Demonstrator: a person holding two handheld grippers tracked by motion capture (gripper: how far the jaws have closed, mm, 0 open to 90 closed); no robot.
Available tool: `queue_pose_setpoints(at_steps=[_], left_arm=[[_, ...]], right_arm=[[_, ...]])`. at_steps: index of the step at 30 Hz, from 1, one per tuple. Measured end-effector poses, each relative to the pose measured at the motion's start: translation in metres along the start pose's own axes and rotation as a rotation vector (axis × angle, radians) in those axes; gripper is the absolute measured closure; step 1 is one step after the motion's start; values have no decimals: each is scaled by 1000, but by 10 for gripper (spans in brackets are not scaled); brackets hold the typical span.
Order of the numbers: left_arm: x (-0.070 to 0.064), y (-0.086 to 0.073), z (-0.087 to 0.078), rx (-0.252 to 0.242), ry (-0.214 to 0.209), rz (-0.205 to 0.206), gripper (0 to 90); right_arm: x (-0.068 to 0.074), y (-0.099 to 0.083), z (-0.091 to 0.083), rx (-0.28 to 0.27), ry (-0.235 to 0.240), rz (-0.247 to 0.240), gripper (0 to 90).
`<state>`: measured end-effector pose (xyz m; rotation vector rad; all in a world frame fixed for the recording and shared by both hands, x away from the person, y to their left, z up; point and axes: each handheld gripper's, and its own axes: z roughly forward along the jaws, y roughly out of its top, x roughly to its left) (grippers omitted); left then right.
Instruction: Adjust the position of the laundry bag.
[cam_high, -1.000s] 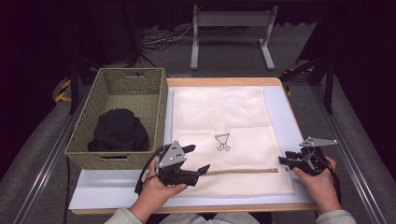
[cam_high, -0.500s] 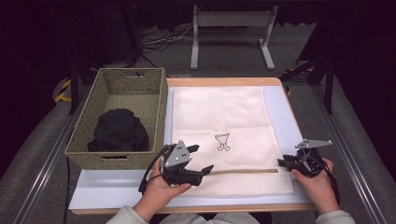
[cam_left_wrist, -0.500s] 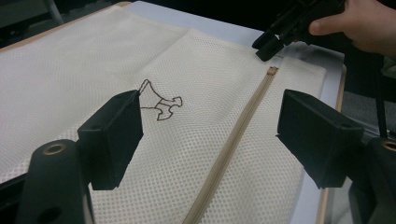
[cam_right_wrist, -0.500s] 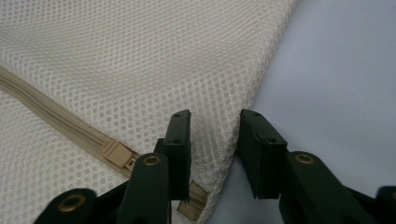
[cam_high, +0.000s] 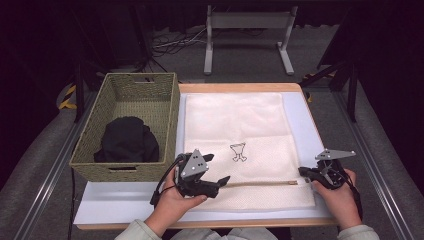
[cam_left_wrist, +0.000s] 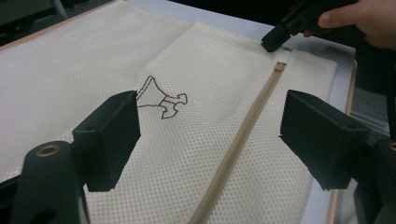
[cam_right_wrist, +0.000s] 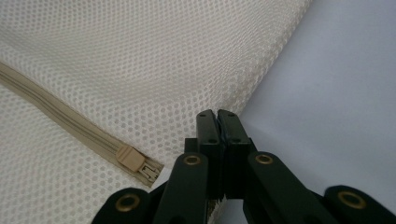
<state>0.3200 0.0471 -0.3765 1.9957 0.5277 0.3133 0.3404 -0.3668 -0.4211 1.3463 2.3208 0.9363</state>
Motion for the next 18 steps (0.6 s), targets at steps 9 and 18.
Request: queue_pose_setpoints(at_steps=[9,18], left_arm=[[-11,15,22,31,-47,38,312],[-25,27,50,13,-101,77,329]], right_arm=[[1,9,-17,-74,69,54,888],[1,15,-25,-123,106,76,887]])
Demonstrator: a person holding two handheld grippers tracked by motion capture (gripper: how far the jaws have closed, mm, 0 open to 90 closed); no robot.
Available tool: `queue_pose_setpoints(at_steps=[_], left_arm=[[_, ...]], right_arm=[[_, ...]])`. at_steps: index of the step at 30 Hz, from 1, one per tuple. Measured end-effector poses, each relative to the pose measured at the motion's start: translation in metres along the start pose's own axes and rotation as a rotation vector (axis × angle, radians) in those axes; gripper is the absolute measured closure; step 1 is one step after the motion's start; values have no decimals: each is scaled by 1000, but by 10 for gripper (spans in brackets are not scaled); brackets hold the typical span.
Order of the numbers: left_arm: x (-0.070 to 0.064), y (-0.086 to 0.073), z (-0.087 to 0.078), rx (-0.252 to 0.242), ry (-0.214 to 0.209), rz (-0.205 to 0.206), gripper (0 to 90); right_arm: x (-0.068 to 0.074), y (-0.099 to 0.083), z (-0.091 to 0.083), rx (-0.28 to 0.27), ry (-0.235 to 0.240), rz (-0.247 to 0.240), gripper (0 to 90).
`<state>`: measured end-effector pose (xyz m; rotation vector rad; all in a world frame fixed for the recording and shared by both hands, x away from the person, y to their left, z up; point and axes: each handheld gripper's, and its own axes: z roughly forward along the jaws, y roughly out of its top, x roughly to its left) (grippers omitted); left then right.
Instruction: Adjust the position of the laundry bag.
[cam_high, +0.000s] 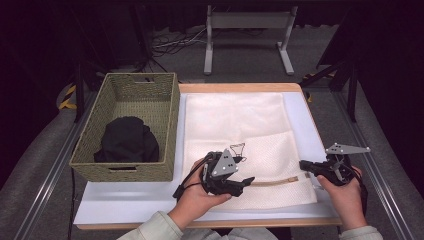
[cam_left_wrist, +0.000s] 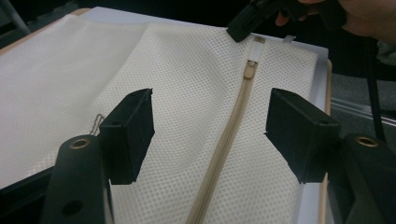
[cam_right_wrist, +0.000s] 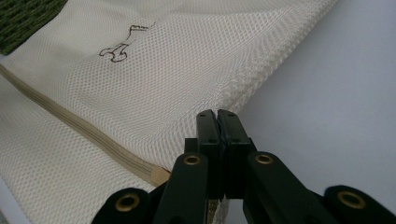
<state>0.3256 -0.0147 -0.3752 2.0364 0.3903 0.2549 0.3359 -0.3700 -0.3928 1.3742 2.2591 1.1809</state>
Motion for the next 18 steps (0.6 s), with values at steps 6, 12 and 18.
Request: queue_pose_setpoints(at_steps=[6,12,18], left_arm=[[-3,6,15,-19,-47,-19,338],[-6,9,28,-23,-70,-33,354],[-5,7,34,-16,-61,-28,353]], right_arm=[[2,3,-2,-13,4,-1,887],[4,5,-5,-28,6,-6,887],[10,14,-8,-59,41,-9,887]])
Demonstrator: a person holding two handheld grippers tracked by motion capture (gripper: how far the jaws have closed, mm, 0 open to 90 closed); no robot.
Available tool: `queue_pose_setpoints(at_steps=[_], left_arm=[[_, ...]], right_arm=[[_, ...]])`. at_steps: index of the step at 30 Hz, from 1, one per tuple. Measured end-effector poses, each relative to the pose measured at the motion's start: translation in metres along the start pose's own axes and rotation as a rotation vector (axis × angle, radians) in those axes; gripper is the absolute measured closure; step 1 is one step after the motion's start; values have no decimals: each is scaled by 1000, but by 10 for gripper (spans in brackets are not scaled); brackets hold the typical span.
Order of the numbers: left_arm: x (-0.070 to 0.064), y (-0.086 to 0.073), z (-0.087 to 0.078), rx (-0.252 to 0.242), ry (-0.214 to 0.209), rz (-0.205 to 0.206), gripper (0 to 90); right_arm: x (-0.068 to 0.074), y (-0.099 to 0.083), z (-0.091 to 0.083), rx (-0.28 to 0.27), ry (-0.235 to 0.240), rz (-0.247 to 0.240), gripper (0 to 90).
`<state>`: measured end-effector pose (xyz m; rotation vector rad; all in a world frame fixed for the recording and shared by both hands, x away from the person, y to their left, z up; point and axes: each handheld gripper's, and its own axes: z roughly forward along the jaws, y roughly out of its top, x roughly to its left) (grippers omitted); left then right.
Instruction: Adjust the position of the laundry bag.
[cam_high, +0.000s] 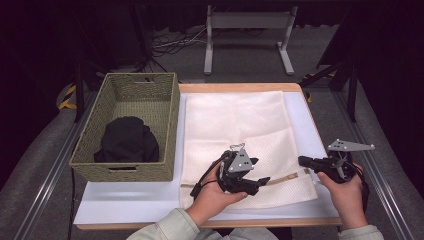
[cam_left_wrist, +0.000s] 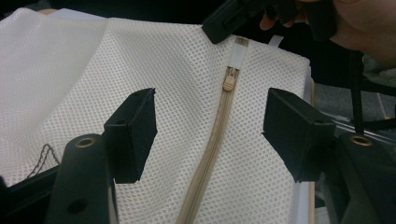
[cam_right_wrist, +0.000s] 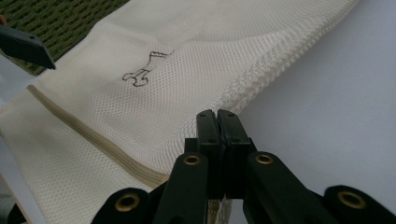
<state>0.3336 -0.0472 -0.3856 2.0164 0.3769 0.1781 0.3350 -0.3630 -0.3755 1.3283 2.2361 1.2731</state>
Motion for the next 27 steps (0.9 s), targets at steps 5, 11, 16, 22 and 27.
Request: queue_pose_setpoints(at_steps=[5,11,16,22,27], left_arm=[[4,-4,3,19,-9,-21,342],[4,-7,7,19,2,7,359],[1,-6,14,24,-7,18,356],[-4,-1,34,41,-76,14,374],[-8,2,45,39,-90,22,379]], right_arm=[[10,7,8,-18,11,-31,888],[19,13,11,-34,22,-52,888],[18,12,11,-36,24,-43,888],[13,9,10,-31,21,-28,887],[10,6,8,-27,20,-14,888]])
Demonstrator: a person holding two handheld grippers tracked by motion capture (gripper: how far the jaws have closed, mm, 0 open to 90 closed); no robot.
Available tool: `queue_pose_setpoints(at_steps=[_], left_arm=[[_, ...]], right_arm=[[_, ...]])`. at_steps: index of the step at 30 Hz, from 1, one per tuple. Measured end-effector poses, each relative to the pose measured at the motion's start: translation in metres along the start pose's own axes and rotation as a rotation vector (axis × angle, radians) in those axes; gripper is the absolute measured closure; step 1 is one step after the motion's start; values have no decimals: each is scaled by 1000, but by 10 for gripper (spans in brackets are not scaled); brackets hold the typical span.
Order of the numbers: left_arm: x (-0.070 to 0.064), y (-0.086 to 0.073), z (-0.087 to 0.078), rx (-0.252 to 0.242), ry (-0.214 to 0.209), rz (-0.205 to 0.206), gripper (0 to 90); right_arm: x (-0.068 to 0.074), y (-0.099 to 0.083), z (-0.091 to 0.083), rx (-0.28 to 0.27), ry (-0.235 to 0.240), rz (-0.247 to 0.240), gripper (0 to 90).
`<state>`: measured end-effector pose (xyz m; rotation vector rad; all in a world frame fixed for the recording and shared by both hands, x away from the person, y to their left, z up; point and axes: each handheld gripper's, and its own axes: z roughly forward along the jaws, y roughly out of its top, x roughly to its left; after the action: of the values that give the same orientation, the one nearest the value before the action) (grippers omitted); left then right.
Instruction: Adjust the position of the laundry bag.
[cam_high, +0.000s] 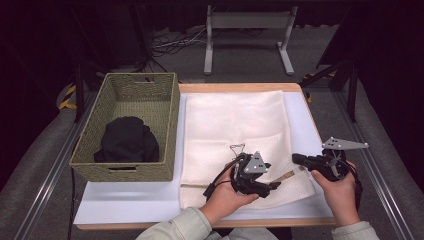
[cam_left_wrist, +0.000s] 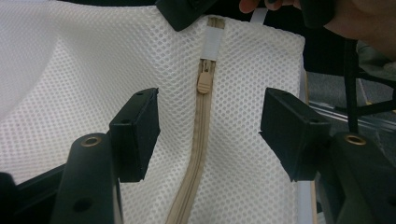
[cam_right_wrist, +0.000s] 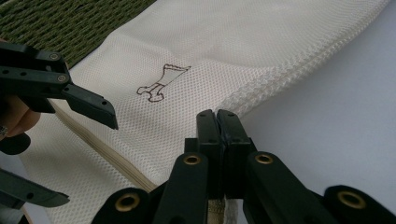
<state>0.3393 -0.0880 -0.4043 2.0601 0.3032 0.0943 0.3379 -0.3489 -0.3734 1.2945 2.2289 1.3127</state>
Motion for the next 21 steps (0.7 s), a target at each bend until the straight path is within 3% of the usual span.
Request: queue_pose_setpoints(at_steps=[12,14,21], left_arm=[[0,2,20,-9,-28,-12,398],[1,2,24,-20,-56,-17,464],[3,2,32,2,-60,-9,574]], right_arm=[[-2,-2,-2,-1,-7,10,887],[-2,-2,-2,-3,-7,8,888],[-3,-2,-2,-4,-1,15,887]])
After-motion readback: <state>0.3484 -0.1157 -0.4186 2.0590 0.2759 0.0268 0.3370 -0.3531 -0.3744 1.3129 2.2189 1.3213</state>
